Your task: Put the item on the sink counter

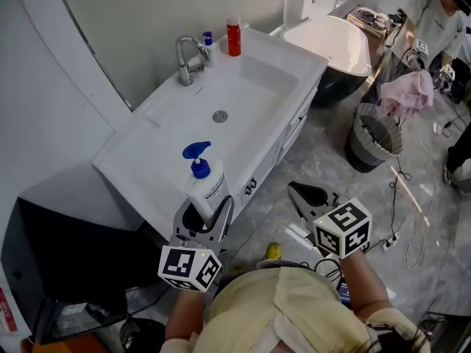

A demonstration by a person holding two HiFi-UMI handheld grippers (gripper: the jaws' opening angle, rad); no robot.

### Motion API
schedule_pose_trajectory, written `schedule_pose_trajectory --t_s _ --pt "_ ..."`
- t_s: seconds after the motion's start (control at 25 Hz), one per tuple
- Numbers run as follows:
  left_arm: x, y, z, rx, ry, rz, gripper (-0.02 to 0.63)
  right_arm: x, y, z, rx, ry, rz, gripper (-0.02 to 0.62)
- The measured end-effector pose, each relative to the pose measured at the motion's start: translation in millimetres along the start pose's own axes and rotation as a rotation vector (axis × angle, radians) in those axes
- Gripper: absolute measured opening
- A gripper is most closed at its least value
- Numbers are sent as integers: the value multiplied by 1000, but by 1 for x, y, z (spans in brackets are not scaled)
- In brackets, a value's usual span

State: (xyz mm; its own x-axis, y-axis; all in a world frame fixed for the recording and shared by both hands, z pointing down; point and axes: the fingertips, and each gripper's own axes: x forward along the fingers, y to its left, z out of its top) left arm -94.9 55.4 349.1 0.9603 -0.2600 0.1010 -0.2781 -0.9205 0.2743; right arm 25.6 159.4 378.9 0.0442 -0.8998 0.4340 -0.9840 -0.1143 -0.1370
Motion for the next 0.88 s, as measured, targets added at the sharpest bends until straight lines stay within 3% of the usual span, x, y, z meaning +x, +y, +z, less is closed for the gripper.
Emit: schedule_pose_trajectory --t_s 0.48,0.88 --pt "51 -28 -3 -1 -9 91 290 -3 -64 2 -5 -4 82 26" --pt "63 -21 -2 7 14 155 290 10 -77 0 19 0 135 26"
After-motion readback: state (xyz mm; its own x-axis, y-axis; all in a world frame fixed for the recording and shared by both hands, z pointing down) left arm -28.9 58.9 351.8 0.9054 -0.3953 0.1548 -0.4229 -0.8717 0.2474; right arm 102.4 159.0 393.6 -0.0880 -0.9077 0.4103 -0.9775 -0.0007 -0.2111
